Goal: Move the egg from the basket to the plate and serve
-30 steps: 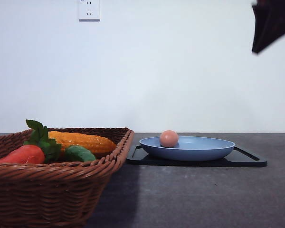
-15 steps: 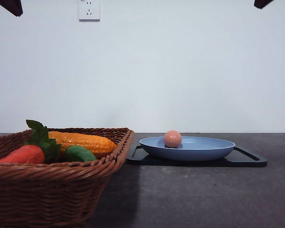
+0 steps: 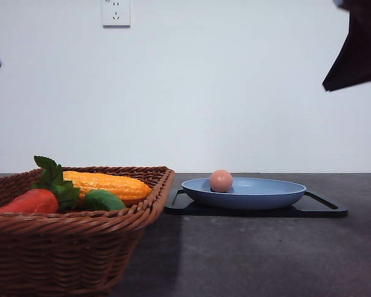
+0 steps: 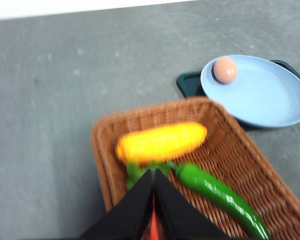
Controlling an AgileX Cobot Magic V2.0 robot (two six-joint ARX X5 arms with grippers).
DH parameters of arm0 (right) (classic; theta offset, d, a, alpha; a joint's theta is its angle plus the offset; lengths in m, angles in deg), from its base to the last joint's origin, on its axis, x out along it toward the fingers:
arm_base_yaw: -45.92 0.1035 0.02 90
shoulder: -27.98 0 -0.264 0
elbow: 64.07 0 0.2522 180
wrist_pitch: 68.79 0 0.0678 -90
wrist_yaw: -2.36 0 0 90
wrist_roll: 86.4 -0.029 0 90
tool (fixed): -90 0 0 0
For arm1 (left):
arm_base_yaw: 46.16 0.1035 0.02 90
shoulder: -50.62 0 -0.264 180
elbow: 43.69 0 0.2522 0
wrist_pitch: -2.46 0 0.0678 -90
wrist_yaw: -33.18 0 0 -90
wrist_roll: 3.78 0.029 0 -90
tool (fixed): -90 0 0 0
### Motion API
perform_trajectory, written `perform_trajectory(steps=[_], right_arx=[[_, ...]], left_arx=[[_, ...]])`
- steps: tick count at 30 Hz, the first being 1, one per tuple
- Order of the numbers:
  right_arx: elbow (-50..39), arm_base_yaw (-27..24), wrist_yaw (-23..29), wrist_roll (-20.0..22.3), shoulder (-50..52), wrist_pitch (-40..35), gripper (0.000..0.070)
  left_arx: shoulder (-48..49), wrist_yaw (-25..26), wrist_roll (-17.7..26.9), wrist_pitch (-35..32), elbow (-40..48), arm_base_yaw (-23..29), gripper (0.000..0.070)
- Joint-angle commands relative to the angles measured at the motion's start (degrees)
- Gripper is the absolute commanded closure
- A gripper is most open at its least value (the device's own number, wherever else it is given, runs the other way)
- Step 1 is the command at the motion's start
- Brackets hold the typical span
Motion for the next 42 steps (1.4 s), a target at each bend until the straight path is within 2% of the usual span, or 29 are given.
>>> perform_trajectory(steps=[1, 3, 23, 24, 26, 29, 34, 38, 42], right_arx=[[-1.2, 0.5, 0.1, -2.7, -0.1, -4.3, 0.0700], [-1.8, 0.4, 0.1, -3.0, -0.3, -5.4, 0.0700], [-1.8, 0.5, 0.1, -2.9, -0.3, -5.4, 0.0700], [-1.8, 0.5, 0.1, -2.9, -0.3, -5.4, 0.0700], [-1.8, 0.5, 0.0, -2.9, -0.3, -5.4, 0.0700], [-1.8, 0.5, 0.1, -2.9, -0.3, -5.4, 0.0700], [-1.8, 0.5, 0.1, -2.9, -0.3, -5.4, 0.0700], [-1.8, 0.5, 0.1, -2.9, -0.3, -5.4, 0.0700], [-1.8, 0.5, 0.1, -2.9, -0.3, -5.4, 0.0700]], left_arx=[[1.0, 0.2, -3.7, -2.0, -0.7, -0.3, 0.0700], [2.0, 0.2, -4.7, -2.6, -0.8, -0.3, 0.0700], [2.5, 0.1, -4.5, -2.5, -0.9, -0.3, 0.0700], [3.4, 0.1, -4.3, -2.0, -0.9, -0.2, 0.0700], [6.0, -0.6, 0.2, -1.4, -0.9, 0.8, 0.0700], [11.1, -0.5, 5.2, -1.7, -0.1, 4.2, 0.0700], [19.7, -0.5, 8.9, -2.4, 3.1, 14.4, 0.0700], [25.3, 0.6, 9.8, -2.4, 7.3, 22.7, 0.0700], [29.7, 5.5, 9.8, -2.6, 12.7, 28.8, 0.0700]])
